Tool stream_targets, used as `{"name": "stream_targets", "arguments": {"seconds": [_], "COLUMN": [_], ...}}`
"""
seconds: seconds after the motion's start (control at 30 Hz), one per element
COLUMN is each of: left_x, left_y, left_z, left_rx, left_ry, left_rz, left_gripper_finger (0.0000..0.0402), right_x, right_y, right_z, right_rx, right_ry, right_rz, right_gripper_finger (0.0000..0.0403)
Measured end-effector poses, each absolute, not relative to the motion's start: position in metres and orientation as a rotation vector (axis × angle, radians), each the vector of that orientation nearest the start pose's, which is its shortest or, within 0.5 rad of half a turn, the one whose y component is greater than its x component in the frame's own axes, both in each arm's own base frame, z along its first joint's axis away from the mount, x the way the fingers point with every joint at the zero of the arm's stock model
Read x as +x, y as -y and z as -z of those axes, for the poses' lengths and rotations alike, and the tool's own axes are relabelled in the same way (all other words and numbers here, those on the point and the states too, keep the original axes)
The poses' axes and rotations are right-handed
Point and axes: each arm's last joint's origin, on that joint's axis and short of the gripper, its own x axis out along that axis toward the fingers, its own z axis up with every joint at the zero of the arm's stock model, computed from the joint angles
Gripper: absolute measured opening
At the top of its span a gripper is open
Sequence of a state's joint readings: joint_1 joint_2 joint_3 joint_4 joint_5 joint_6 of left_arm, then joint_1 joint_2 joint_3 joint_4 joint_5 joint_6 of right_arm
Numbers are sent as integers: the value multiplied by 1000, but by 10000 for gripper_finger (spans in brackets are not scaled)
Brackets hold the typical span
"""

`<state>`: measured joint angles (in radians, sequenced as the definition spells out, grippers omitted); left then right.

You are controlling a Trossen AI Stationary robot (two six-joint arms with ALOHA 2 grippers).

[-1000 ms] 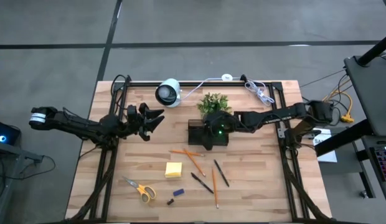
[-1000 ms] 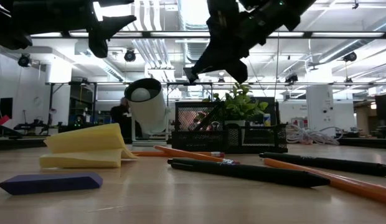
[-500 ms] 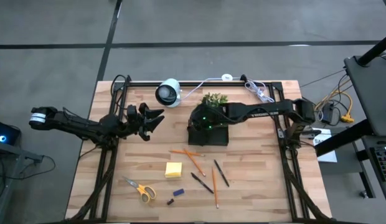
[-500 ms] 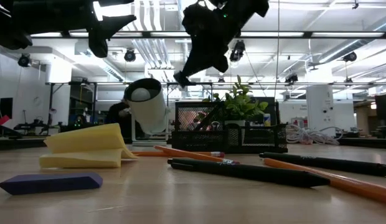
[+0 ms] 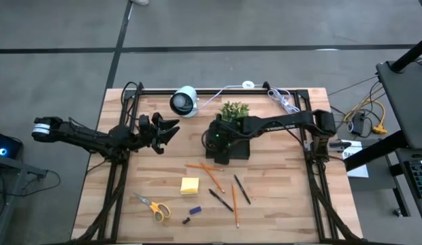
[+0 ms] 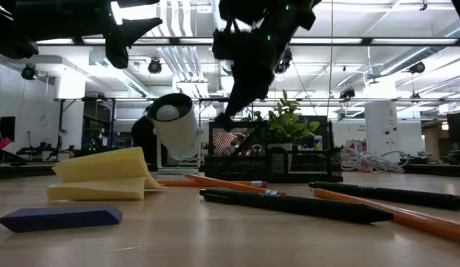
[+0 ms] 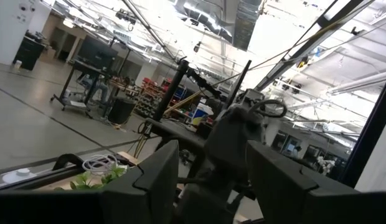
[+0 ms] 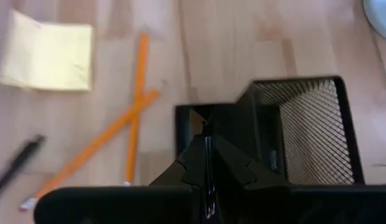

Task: Pick and place office supplies into organizer
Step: Put the right black binder clip into the black desk organizer

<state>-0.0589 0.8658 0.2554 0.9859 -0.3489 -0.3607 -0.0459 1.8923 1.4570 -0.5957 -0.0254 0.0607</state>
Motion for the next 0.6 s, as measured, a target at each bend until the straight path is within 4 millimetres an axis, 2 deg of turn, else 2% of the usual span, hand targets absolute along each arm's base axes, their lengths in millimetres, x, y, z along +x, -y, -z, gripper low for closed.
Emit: {"name": "stream_targets", "arguments": {"seconds": [0.3, 0.6], "left_x": [173, 173], "left_y": [0, 0], "left_z": [-248, -248], "left_rx": [-430, -429], "left_ry": [417, 417], "left_rz": [-218, -218], "left_gripper_finger": [171, 171], "right_x": [408, 408], "right_y": [13, 5], "right_z": [-197, -188], "right_rx": [-1, -78], "right_ry": [-1093, -1136], "right_rz": [-13, -73], "right_gripper_finger": [8, 8]}}
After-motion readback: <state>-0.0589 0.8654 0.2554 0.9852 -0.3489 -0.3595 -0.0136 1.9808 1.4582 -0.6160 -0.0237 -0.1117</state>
